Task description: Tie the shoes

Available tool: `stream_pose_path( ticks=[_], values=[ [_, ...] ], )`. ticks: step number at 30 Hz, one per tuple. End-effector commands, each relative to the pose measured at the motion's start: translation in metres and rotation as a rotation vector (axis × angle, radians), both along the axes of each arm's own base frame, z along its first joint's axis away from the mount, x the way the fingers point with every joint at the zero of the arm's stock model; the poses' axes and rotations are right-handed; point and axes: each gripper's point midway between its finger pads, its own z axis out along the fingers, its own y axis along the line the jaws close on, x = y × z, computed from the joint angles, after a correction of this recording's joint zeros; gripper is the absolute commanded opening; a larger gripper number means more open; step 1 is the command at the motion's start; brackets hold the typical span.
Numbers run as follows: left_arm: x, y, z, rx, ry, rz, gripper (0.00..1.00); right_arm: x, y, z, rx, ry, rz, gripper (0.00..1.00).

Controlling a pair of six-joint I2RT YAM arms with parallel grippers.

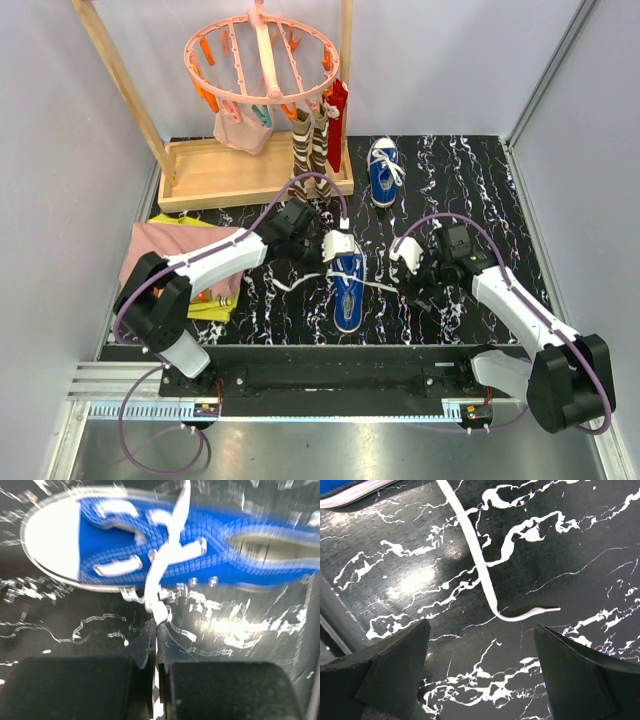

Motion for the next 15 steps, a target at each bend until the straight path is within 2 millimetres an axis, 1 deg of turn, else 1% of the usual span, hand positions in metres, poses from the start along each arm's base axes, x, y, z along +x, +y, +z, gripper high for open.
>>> stream_pose_path(
  ticks=[1,2,3,4,8,10,12,13,15],
  values=[
    [-0.002,-0.031,0.037,-0.211,0.069,0.097,0.00,0.016,0.001,-0.002,-0.005,-0.057,0.015,0.91],
    [-0.003,-0.030,0.039,-0.227,0.072,0.114,0.00,0.015,0.002,-0.006,-0.003,-0.050,0.020,0.90],
    [-0.002,-0.033,0.045,-0.257,0.069,0.124,0.00,0.015,0.004,-0.008,0.006,-0.050,0.027,0.87],
    [-0.003,-0.033,0.047,-0.274,0.105,0.167,0.00,0.019,0.006,-0.009,0.016,-0.063,0.032,0.85],
    [-0.004,-0.030,0.062,-0.372,0.159,0.249,0.00,0.019,0.017,-0.014,0.055,-0.028,0.074,0.75],
    [-0.004,-0.028,0.064,-0.406,0.186,0.290,0.00,0.021,0.024,-0.016,0.082,0.002,0.085,0.68],
    [-0.003,-0.027,0.068,-0.448,0.196,0.300,0.00,0.021,0.028,-0.018,0.099,0.023,0.092,0.64],
    [-0.003,-0.026,0.070,-0.461,0.214,0.315,0.00,0.025,0.030,-0.020,0.102,0.031,0.086,0.62],
    [-0.003,-0.027,0.074,-0.482,0.215,0.307,0.00,0.029,0.029,-0.024,0.092,0.038,0.079,0.60]
  ],
)
